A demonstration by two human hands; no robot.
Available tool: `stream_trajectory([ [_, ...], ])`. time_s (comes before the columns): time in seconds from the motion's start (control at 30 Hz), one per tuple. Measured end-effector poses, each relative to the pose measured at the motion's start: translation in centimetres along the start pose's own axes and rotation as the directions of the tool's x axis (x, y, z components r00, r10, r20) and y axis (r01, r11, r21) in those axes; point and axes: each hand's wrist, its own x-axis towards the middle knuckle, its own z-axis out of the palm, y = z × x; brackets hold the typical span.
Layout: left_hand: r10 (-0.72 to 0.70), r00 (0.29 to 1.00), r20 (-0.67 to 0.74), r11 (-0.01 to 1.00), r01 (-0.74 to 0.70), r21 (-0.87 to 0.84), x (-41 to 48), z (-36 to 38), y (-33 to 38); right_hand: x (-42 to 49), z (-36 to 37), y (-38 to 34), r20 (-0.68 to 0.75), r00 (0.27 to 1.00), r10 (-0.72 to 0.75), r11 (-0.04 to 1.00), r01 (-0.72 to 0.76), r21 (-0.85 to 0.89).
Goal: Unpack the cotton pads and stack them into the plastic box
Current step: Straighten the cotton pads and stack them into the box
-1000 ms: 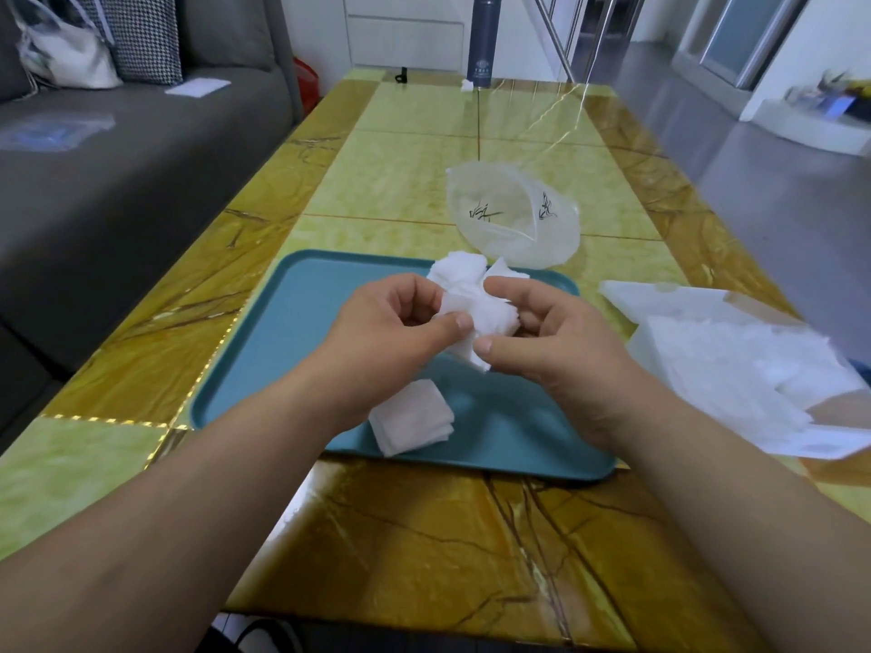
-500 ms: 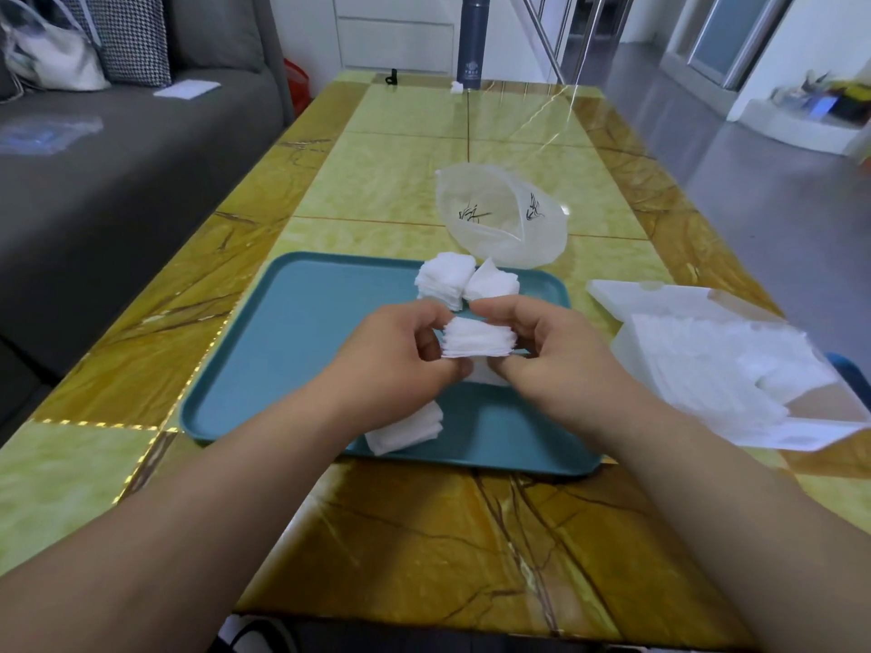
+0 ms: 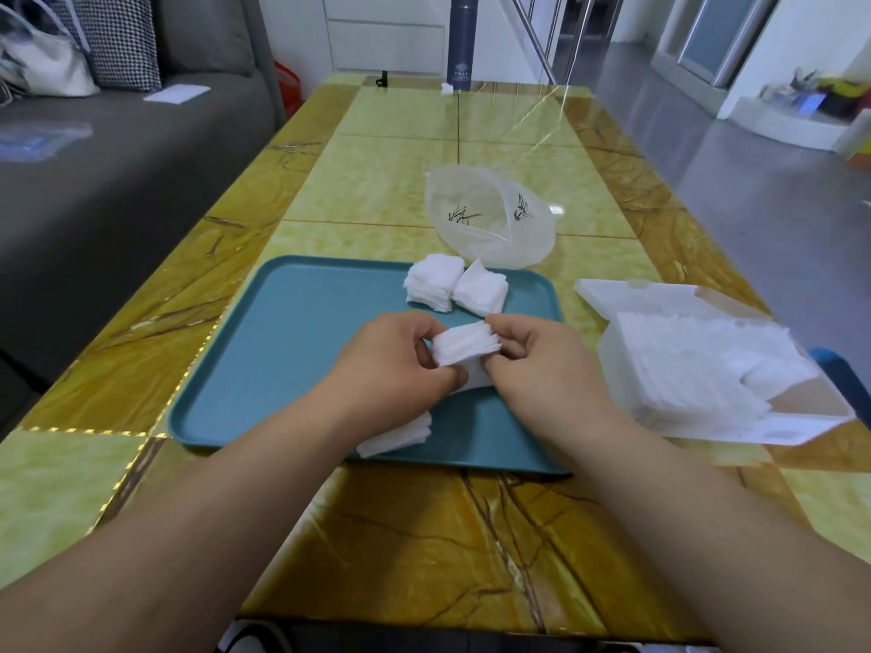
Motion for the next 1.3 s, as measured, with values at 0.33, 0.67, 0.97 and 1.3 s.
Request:
stream_trajectory([
  [0.33,0.125,0.992,0.005,0.992,-0.125,-0.022,-0.5,-1.2,-0.1,-0.3,0.1,-0.6,0.111,0.993,-0.048,0.994,0.036,0.107],
  [0.67,-0.164,0.97,0.178,0.95,0.107,0.294,-4.1,-6.0,-1.5,-0.3,1.4,-1.2,-0.014,0.999,-0.047,0.998,0.047,0.044],
  [0.97,-0.075,0.992,0.103,0.983,0.056,0.177,-4.5,-5.2,-2.4,-0.6,1.3,-1.3,-0.009,1.0,-0.02,0.998,0.021,0.053],
  [1.3,0.042,0.989,-0.142,0.995,-0.029,0.091,-2.2,-4.5,-2.5,-0.3,1.0,-1.1,-0.025,1.0,0.011,0.997,-0.009,0.079],
])
